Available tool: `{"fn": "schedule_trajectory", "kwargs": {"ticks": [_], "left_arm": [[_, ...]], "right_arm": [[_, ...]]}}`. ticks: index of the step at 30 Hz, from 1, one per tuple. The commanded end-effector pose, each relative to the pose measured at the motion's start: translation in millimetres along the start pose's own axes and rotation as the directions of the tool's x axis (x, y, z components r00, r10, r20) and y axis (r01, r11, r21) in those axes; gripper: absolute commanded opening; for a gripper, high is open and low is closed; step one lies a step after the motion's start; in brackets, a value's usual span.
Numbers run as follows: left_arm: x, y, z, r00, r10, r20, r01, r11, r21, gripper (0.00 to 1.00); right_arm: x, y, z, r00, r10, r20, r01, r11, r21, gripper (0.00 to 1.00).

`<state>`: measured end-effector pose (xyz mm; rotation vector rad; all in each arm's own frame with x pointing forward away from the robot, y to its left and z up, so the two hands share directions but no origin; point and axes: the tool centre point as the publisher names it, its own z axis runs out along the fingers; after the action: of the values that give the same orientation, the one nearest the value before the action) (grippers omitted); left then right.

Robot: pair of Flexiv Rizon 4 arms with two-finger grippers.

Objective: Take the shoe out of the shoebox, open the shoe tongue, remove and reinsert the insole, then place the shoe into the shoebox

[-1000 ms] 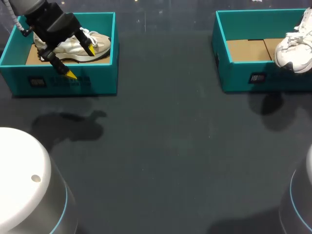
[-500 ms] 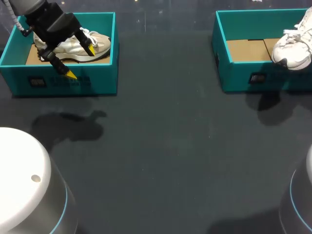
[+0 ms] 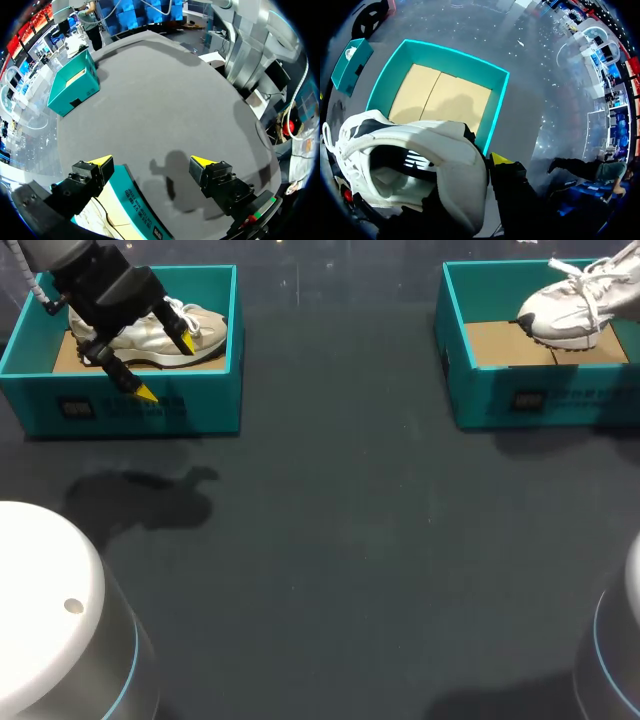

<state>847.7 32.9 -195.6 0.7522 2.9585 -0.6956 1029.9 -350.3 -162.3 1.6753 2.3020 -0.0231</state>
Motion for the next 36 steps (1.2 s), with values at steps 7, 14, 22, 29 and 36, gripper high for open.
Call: {"fn": "schedule_trajectory", "kwargs": {"ticks": [7, 14, 22, 29, 36], "left_arm": [[0.5, 0.3, 0.0, 1.0, 0.001, 0.0, -0.001, 1.0, -0.003, 1.0], [0.5, 0.3, 0.0, 1.0, 0.001, 0.0, -0.001, 1.0, -0.003, 1.0], [0.5, 0.3, 0.0, 1.0, 0.001, 0.0, -0.001, 1.0, -0.003, 1.0], [0.5, 0.3, 0.0, 1.0, 0.001, 0.0, -0.001, 1.0, -0.003, 1.0], [0.5, 0.3, 0.0, 1.0, 0.001, 0.0, -0.001, 1.0, -0.003, 1.0]], "right_arm": [[3.0, -0.2, -3.7, 0.989, 0.144, 0.022, -0.144, 0.989, 0.018, 0.0], [10.4, -0.8, 8.2, 0.972, 0.236, 0.001, -0.235, 0.969, -0.076, 0.0], [19.0, -0.1, 16.7, 0.962, 0.266, 0.061, -0.266, 0.964, -0.019, 0.0], [19.0, -0.1, 16.7, 0.962, 0.266, 0.061, -0.266, 0.964, -0.019, 0.0], [17.5, 4.0, 22.8, 0.95, 0.305, 0.072, -0.303, 0.952, -0.036, 0.0]]}}
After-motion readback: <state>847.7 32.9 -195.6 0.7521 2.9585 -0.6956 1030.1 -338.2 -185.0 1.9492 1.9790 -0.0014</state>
